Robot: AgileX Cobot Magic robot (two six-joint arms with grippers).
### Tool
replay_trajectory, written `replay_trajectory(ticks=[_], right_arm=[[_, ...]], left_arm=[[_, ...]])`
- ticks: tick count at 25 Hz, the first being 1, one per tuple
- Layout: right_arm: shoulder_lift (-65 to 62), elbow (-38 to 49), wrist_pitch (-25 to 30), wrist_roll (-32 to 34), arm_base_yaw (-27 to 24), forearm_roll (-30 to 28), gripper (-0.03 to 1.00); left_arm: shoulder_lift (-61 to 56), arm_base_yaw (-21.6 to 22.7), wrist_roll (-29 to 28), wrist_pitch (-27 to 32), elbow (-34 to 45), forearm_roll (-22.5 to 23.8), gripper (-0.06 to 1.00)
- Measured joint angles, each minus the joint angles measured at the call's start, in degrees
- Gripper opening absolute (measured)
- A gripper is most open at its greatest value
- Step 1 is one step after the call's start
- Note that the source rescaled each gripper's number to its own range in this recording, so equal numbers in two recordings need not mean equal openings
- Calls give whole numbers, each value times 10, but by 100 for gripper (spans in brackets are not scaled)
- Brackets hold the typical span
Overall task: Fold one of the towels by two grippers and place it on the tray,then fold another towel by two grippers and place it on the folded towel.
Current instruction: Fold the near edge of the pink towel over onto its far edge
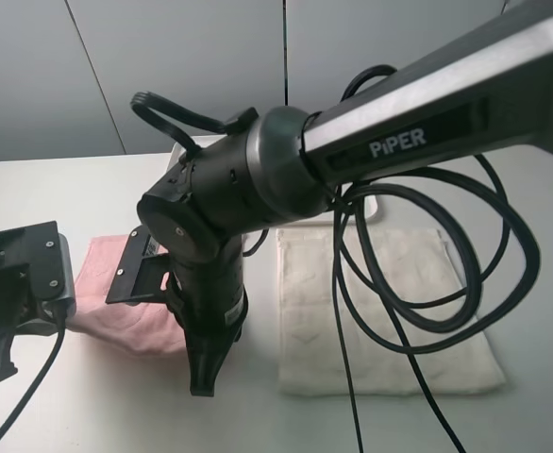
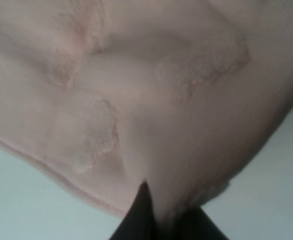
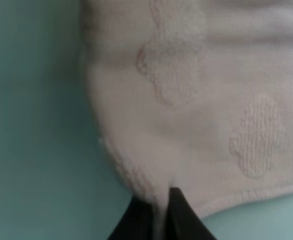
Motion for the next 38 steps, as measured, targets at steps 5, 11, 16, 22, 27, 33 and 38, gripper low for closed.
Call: replay_trajectory(ticks=[5, 11, 16, 22, 27, 33, 38], right_arm=[[-11, 0, 1, -18, -55, 97, 1], [-43, 0, 9, -18, -99, 158, 1], [-51, 0, 11, 4, -112, 162, 1], [-59, 0, -30, 59, -112, 163, 1], [-59, 0, -78, 94, -112, 163, 1], [-59, 0, -138, 157, -112, 130, 1], [-60, 0, -162, 229, -112, 59, 1]], left_arm=[[-30, 25, 84, 15, 0, -121, 0], [-31, 26, 99, 18, 0, -192, 0], [-31, 26, 99, 19, 0, -254, 0], [-31, 26, 90, -10, 0, -371, 0], [-31, 26, 65, -59, 0, -443, 0], [-31, 26, -22, -110, 0, -454, 0], [-31, 26, -52, -144, 0, -455, 0]])
